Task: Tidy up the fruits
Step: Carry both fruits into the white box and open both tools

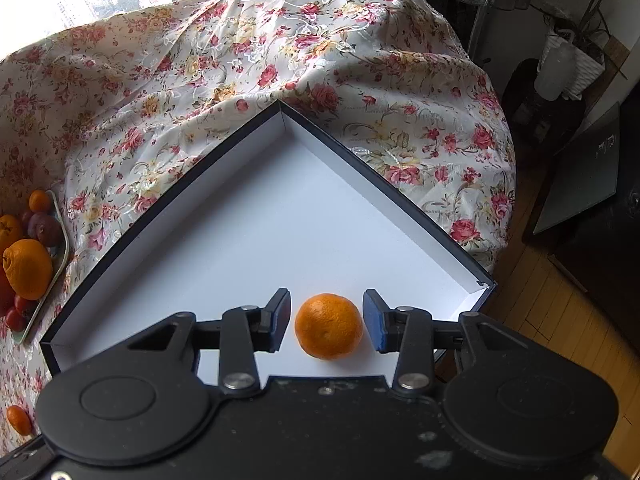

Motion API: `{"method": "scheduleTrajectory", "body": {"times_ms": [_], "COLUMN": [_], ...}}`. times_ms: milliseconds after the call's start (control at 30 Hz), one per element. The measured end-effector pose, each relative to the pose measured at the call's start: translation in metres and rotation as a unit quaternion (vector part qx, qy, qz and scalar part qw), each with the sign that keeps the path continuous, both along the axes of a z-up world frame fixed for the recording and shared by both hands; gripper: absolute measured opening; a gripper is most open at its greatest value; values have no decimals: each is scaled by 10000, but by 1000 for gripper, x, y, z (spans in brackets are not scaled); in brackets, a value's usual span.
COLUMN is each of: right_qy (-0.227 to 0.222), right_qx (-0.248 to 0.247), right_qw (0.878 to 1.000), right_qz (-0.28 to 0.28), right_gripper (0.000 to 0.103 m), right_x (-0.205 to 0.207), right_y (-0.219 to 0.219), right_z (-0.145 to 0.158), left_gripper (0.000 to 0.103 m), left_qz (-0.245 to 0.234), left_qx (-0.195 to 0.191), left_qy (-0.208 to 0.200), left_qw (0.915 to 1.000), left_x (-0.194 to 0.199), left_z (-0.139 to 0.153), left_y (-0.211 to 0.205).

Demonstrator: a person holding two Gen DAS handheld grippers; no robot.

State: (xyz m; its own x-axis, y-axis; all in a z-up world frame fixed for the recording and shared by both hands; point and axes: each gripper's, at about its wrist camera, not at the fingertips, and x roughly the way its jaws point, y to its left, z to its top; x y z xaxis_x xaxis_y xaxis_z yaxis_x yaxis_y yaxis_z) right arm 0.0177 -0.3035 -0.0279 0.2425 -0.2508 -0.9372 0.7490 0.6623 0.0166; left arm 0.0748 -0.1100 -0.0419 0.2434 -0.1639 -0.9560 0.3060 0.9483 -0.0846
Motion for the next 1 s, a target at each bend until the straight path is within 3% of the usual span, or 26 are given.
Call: {"method": "scheduleTrajectory", "body": {"times_ms": [567,1000], "right_qy": [-164,-251], "right_qx": [41,136], "right_qw": [9996,9977], "right_qz": [234,622], "right_gripper": [43,43], "right_x": [8,25], "right_y": [20,65], "right_z": [12,23], "left_gripper": [47,48], "left_qz": [100,466], "left_qx": [-80,-126], "left_qy": [-80,-149], "left_qw": [9999,9987], "left_x": [-1,8], "left_z": [11,24], "left_y": [13,59]}}
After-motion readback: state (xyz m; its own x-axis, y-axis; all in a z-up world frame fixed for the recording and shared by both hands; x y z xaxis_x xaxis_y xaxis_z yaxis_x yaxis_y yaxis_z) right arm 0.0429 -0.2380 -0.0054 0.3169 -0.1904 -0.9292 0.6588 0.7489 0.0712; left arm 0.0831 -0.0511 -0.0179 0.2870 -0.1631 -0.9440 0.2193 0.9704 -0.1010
